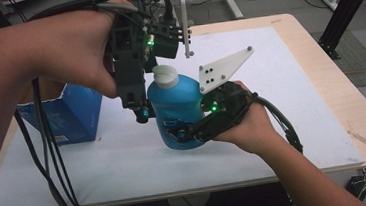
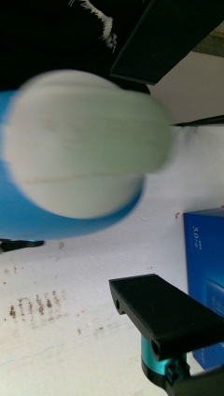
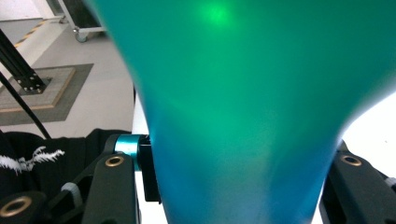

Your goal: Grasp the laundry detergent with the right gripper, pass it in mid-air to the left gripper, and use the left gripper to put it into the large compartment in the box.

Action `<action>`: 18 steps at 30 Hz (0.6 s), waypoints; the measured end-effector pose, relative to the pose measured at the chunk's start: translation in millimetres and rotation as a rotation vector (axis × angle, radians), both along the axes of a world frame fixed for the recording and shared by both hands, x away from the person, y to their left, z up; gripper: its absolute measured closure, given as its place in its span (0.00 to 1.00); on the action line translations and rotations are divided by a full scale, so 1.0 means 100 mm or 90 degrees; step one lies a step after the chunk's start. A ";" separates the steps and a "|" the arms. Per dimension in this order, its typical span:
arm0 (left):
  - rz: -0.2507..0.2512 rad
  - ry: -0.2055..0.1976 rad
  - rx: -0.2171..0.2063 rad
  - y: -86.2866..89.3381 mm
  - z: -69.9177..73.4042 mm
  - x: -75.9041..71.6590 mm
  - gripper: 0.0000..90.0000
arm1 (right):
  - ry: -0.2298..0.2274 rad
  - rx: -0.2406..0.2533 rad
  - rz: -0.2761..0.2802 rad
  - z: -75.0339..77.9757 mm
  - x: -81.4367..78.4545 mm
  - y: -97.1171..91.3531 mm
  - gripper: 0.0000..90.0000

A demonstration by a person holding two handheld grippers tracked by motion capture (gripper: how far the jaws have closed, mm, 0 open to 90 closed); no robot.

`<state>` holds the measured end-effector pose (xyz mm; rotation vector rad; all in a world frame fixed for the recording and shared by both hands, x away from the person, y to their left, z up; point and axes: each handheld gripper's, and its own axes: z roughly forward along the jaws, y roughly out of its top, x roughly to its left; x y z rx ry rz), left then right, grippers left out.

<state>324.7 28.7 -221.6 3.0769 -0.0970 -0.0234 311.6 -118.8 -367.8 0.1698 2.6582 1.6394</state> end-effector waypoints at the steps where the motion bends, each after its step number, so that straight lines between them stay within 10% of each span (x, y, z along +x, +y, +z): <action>1: 0.000 0.000 0.000 0.00 0.00 0.00 0.02 | 0.000 0.000 0.000 0.00 0.00 0.00 0.49; 18: -0.004 -0.007 0.020 -0.11 -0.02 -0.05 0.02 | 0.004 0.011 0.014 0.09 0.04 0.20 0.49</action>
